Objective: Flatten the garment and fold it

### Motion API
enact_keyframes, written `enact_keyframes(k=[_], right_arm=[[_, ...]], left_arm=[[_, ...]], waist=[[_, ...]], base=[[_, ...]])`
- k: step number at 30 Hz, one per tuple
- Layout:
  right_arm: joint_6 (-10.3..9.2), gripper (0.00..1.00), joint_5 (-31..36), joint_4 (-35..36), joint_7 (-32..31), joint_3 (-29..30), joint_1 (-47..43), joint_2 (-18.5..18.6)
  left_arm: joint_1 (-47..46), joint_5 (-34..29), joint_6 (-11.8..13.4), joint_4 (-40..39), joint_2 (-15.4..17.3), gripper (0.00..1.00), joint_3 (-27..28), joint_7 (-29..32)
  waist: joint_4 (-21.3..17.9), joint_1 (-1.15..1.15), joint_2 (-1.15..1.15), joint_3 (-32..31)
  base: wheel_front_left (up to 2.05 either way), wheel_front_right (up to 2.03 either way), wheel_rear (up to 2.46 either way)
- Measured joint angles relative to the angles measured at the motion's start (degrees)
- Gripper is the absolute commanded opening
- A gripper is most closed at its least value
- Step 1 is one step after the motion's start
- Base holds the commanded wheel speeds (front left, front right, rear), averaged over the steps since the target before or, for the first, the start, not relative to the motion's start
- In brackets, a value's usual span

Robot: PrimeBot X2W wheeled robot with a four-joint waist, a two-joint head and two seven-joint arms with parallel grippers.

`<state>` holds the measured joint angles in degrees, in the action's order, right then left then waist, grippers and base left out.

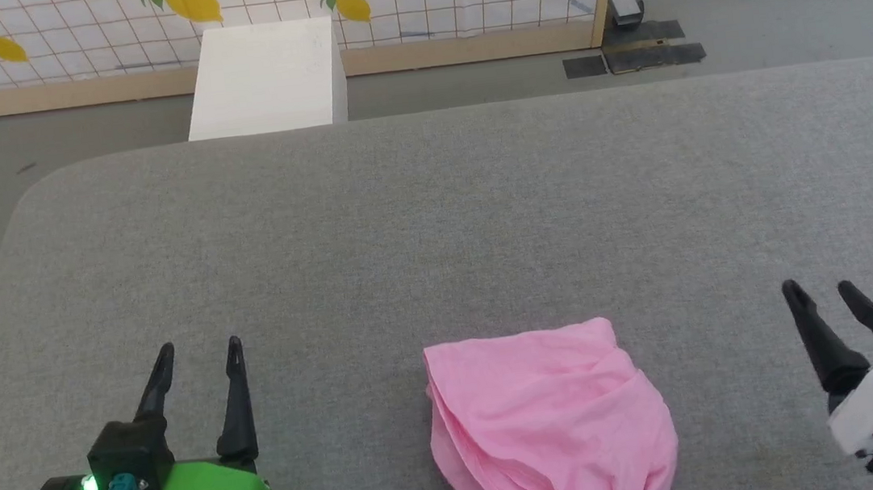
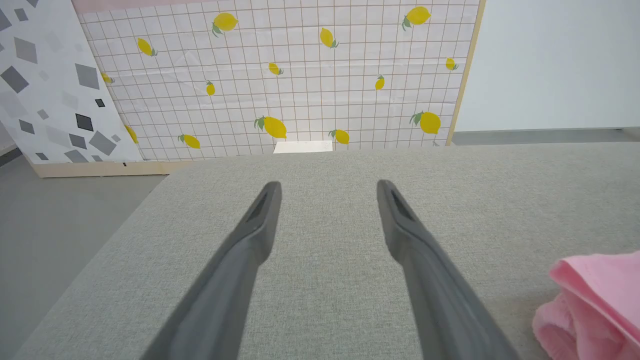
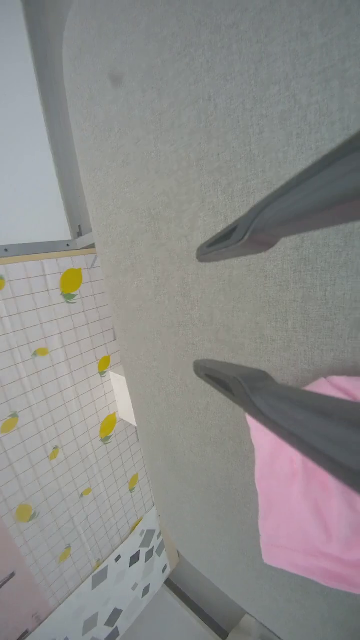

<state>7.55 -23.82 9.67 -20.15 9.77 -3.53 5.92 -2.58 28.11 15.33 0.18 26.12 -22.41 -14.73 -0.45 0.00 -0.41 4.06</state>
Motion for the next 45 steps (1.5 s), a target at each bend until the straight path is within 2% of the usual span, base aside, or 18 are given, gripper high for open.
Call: enact_keyframes(k=[4,7,9,14,17,21,28,29,30,39,45], right_arm=[[0.00,1.00,-2.65,-6.50,-5.88,2.48,2.10,3.18],[0.00,1.00,-5.43,-12.36,-13.05,1.46,2.87,4.61],[0.00,1.00,-8.33,-14.55,-16.84,0.05,2.97,4.45],[0.00,1.00,-20.42,-18.28,-25.87,-1.78,4.10,1.62],[0.00,1.00,-26.82,-19.87,-29.38,-2.34,5.02,0.19],[0.00,1.00,-31.00,-22.76,-31.34,-2.99,6.02,-0.58],[0.00,1.00,-33.94,-28.35,-29.33,-6.71,9.80,-0.78],[0.00,0.40,-34.42,-29.06,-28.85,-7.32,10.31,-0.77],[0.00,0.00,-34.86,-29.63,-28.42,-7.87,10.70,-0.71],[0.00,0.00,-36.00,-30.93,-25.01,-12.62,12.60,2.11],[0.00,0.00,-26.11,-30.30,-20.62,-18.11,15.68,7.26]], left_arm=[[-0.28,-0.47,-0.65,-0.13,-0.96,1.00,0.16,0.00],[-0.45,-0.69,-1.19,0.10,-1.64,1.00,0.42,0.00],[-0.45,-1.02,-1.27,0.22,-2.13,1.00,0.63,0.00],[-0.47,-1.53,-1.77,0.51,-3.05,1.00,1.01,0.00],[-0.50,-1.86,-2.25,0.83,-3.44,1.00,1.18,0.00],[-0.66,-1.92,-2.74,1.52,-3.92,1.00,1.05,0.00],[-1.98,-2.02,-3.02,1.89,-4.17,1.00,0.96,0.00],[-2.19,-2.02,-3.20,1.97,-4.21,1.00,0.92,0.00],[-2.32,-2.02,-3.26,2.03,-4.22,1.00,0.93,0.00],[-2.35,-2.13,-3.25,2.38,-4.27,1.00,1.16,0.00],[-2.10,-2.26,-3.16,1.85,-4.14,1.00,1.15,0.00]], waist=[[0.76,0.00,0.00,0.24],[1.79,0.00,0.00,0.48],[2.40,0.00,0.00,0.63],[3.96,0.00,0.00,1.10],[4.71,0.00,0.00,1.40],[5.55,0.00,0.00,1.78],[6.47,0.00,0.00,2.62],[6.61,0.00,0.00,2.67],[6.72,0.00,0.00,2.70],[6.00,0.00,0.00,1.60],[3.73,0.00,0.00,0.69]], base=[[0.00,0.00,0.00],[0.00,0.00,0.00],[0.00,0.00,0.00],[0.00,0.00,0.00],[0.00,0.00,0.00],[0.00,0.00,0.00],[0.00,0.00,0.00],[0.00,0.00,0.00],[0.00,0.00,0.00],[0.00,0.00,0.00],[0.00,0.00,0.00]])
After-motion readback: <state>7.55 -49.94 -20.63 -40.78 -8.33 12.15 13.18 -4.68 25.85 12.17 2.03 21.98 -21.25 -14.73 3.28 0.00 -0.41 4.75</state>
